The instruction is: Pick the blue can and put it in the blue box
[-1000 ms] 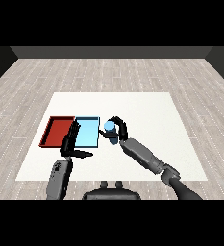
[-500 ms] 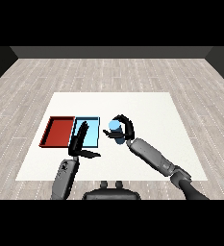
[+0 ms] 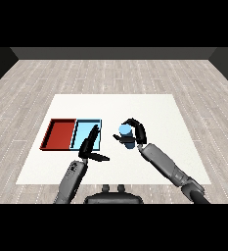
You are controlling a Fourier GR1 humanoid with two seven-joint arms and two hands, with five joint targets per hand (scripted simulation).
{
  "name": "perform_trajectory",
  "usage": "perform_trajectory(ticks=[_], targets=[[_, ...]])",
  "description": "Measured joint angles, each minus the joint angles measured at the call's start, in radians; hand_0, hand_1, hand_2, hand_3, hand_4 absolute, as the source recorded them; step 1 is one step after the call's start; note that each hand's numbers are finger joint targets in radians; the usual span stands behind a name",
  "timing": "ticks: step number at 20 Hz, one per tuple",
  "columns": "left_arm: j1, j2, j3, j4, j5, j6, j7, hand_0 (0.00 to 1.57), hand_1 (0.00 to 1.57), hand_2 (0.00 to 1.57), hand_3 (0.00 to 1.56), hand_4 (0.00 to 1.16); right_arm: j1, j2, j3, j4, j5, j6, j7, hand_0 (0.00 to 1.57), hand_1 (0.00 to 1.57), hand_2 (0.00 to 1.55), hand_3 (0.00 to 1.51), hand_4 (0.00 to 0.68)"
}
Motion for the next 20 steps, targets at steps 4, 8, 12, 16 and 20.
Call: perform_trajectory(ticks=[4, 8, 12, 16, 20], targets=[[-0.037, 0.000, -0.023, 0.044, 0.020, 0.027, 0.008, 0.00, 0.00, 0.00, 0.00, 0.00, 0.010, 0.004, -0.028, -0.069, 0.074, 0.017, 0.092, 1.49, 1.49, 1.47, 1.40, 0.620], [-0.066, 0.000, -0.038, 0.093, 0.026, 0.049, -0.001, 0.00, 0.00, 0.00, 0.00, 0.00, 0.014, 0.046, -0.076, -0.064, 0.139, 0.064, 0.120, 1.49, 1.49, 1.47, 1.40, 0.606], [-0.099, 0.000, -0.045, 0.143, 0.060, 0.063, -0.016, 0.00, 0.00, 0.00, 0.00, 0.00, 0.021, 0.081, -0.106, -0.085, 0.213, 0.097, 0.154, 1.49, 1.49, 1.47, 1.40, 0.606], [-0.115, 0.000, -0.091, 0.173, 0.098, 0.112, -0.029, 0.00, 0.00, 0.00, 0.00, 0.00, 0.064, 0.119, -0.133, -0.113, 0.269, 0.130, 0.158, 1.48, 1.48, 1.46, 1.40, 0.604], [-0.142, 0.000, -0.116, 0.215, 0.133, 0.134, -0.040, 0.00, 0.00, 0.00, 0.00, 0.00, 0.072, 0.173, -0.168, -0.112, 0.320, 0.169, 0.167, 1.48, 1.48, 1.46, 1.39, 0.613]])
